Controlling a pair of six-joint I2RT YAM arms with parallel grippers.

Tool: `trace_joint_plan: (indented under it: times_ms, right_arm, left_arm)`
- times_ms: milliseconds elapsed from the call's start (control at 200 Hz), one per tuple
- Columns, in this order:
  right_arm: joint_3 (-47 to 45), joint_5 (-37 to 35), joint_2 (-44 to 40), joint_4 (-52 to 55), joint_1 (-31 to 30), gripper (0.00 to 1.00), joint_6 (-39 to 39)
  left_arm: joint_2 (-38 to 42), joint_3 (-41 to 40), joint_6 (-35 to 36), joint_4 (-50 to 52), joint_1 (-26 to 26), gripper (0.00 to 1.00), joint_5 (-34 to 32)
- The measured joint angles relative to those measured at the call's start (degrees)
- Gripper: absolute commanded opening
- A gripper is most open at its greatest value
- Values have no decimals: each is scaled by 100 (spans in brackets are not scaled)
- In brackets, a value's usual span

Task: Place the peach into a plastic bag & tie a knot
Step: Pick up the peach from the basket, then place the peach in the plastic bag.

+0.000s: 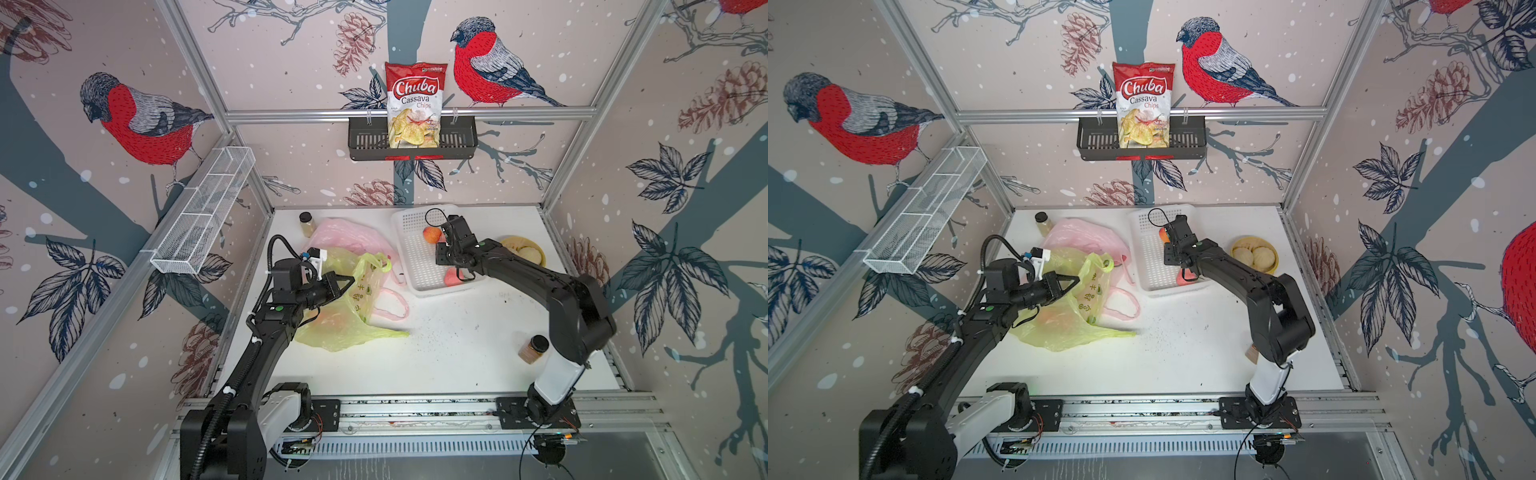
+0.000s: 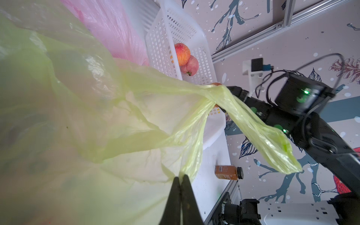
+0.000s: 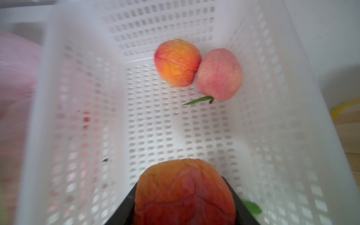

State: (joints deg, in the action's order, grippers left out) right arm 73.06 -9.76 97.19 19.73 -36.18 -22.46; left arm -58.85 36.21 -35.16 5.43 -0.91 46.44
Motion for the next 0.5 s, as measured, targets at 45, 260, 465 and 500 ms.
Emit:
trace_joint_plan:
  times_ms: [45, 260, 465, 500]
  right_arm:
    - [-170, 179, -319, -44, -232, 43, -2]
    - [-691, 1473, -807, -485, -1331, 43, -267]
    - [251, 2378, 450, -1027, -1637, 42, -656]
    - [501, 2527, 704, -1119, -1665, 42, -767]
  left_arm:
    - [9, 24, -9, -2, 0, 0, 2]
    - [-22, 120, -37, -7, 0, 0, 7]
    - [-26, 122, -92, -42, 0, 0, 15]
    - [-15, 122, -101, -39, 0, 0, 20]
